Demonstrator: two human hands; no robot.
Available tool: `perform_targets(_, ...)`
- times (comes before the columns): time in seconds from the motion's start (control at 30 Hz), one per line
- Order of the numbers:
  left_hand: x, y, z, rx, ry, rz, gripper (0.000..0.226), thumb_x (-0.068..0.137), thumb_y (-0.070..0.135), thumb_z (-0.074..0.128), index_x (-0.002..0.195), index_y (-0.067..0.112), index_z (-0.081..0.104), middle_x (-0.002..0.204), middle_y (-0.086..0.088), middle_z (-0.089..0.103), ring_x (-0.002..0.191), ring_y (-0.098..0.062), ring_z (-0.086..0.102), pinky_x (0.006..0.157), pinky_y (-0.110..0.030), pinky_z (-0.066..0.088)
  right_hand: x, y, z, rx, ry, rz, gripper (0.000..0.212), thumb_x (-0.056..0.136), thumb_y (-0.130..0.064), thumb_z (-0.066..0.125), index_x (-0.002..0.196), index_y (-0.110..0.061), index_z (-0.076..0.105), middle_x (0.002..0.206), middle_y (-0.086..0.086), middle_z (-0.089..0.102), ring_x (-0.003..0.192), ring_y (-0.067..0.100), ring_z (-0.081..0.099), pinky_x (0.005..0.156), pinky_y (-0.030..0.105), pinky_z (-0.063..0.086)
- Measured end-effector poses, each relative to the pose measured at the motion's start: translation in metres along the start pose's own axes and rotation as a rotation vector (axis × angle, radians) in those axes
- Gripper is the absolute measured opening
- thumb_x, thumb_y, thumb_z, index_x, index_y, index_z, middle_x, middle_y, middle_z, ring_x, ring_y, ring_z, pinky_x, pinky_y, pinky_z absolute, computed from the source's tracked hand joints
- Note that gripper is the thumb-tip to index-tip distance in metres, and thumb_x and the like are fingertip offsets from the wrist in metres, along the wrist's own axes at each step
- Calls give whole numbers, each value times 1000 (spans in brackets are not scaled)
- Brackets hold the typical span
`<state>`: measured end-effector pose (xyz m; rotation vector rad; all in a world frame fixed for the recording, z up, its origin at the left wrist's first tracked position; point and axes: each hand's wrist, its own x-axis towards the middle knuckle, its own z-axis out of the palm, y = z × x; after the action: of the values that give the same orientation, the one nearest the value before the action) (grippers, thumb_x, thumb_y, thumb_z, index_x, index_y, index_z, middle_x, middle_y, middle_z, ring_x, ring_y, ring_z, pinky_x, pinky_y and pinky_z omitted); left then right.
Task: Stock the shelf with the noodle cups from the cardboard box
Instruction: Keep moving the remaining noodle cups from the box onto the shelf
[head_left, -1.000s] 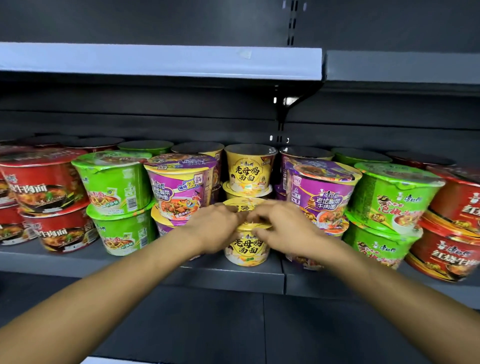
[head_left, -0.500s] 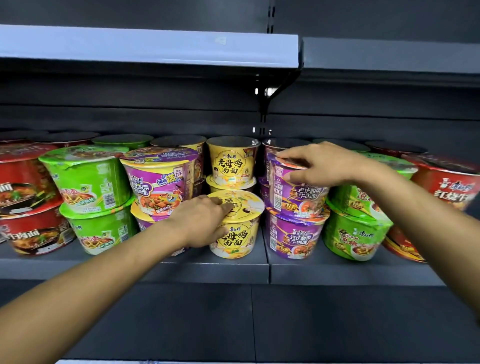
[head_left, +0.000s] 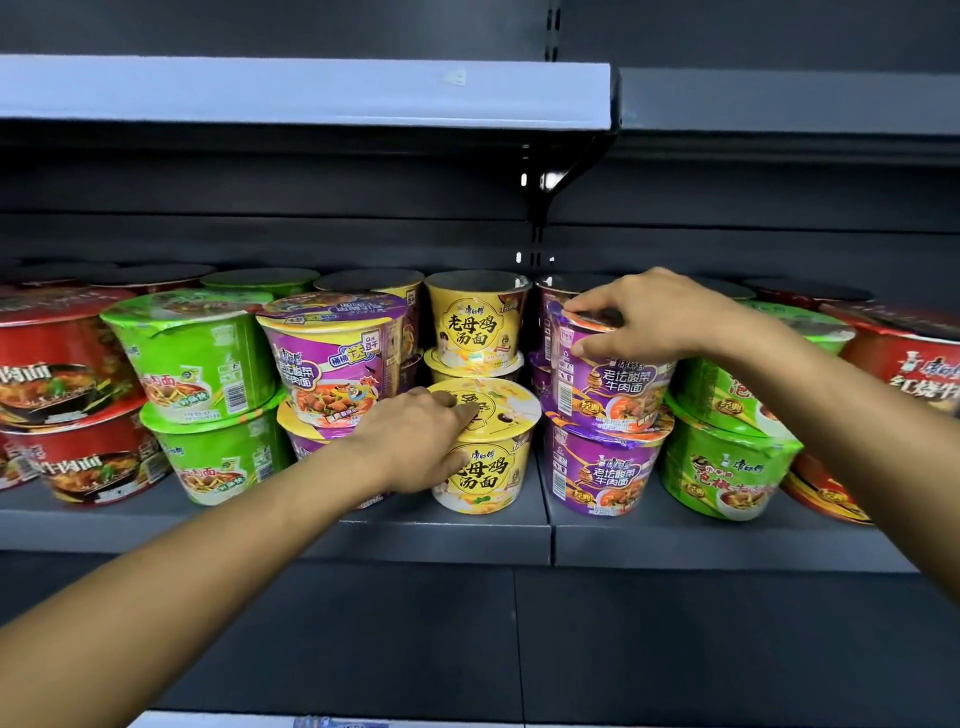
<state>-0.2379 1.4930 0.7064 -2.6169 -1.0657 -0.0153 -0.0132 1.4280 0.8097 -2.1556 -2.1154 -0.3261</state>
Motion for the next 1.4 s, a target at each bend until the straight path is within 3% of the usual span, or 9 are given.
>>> perform_targets(0.13,-9,-9,-5,-99,85,18,62,93,56,41,144,21,37,142,-3,47,131,-23,41,101,-40,44,4,-2,-2,-24,-39,24,63,80,-63,57,137,-40,44,130,-2,58,119,26,51,97,41,45)
perform_targets(0.23,-30,-31,-22,-200,466,62,51,92,52,39,123,17,61,122,-1,62,114,-22,55,93,-37,49,4,-18,-3,-107,46,61,73,75,-71,56,138,-36,41,135,3,48,127,30,40,99,47,38)
perform_targets(0.37,-64,-82,-50,-203,800,-89,39,89,35,45,111,10,66,109,-7,65,102,-28,57,91,-35,43,18,-66,-2,94,282,-151,53,83,-52,61,130,-28,54,128,4,57,120,26,49,99,40,43)
perform_targets(0.6,-108,-167,-12,-142,526,-488,48,77,21,72,122,10,60,119,-16,60,113,-38,50,101,-44,38,61,-158,24,320,226,-391,45,86,-33,65,130,-26,58,133,0,56,122,19,50,102,29,34)
perform_targets(0.73,-123,-175,6,-111,541,-418,56,76,21,75,128,12,56,119,-15,59,115,-38,49,100,-47,41,65,-170,31,286,170,-461,57,82,-41,68,135,-27,52,140,-2,52,126,17,48,105,29,35)
perform_targets(0.9,-117,-180,8,-103,664,-419,40,84,26,67,120,10,61,124,-19,55,125,-40,43,105,-49,36,65,-168,31,358,200,-403,43,87,-36,64,130,-29,58,139,-4,53,114,17,57,91,19,35)
perform_targets(1.03,-111,-154,6,-32,810,-150,29,87,26,50,104,8,65,107,-10,62,102,-30,58,84,-36,47,66,-162,31,445,143,-368,41,87,-31,66,128,-30,59,139,-5,53,130,13,44,108,27,27)
perform_targets(1.13,-103,-133,9,-177,684,-122,29,87,28,50,101,12,69,92,-4,69,81,-24,67,66,-28,51,69,-154,30,556,92,-369,41,84,-26,69,124,-30,62,136,-4,55,128,14,47,110,35,35)
perform_targets(1.4,-83,-111,26,-232,292,-381,22,90,36,54,102,21,65,99,-3,70,92,-25,65,77,-32,51,79,-138,32,809,-67,-407,39,84,-11,68,121,-25,65,133,-5,56,124,12,50,97,33,50)
